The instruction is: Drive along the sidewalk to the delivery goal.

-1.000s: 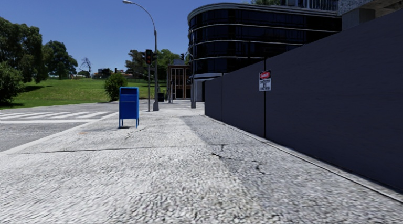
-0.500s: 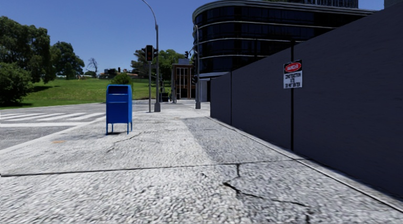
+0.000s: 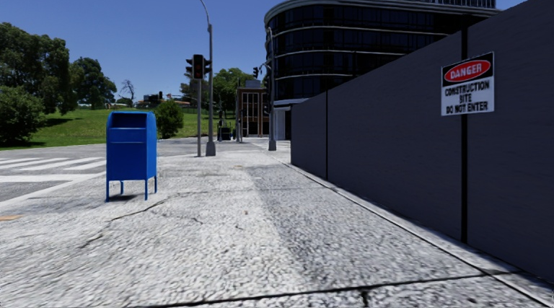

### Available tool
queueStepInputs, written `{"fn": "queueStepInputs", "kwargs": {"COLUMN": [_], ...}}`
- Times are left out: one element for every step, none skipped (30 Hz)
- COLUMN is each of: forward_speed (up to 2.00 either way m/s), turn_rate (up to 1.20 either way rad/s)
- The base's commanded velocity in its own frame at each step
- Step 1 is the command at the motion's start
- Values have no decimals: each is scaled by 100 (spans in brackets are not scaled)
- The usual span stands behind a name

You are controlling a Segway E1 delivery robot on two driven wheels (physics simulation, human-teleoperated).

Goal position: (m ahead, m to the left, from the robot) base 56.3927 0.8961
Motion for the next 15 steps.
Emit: {"fn": "queueStepInputs", "kwargs": {"forward_speed": [200, 200, 200, 200, 200, 200, 200, 200, 200, 200, 200, 200, 200, 200, 200], "turn_rate": [22, 27, 30, 31, 31, 31, 31, 31, 31, 31, 31, 31, 31, 21, 11]}}
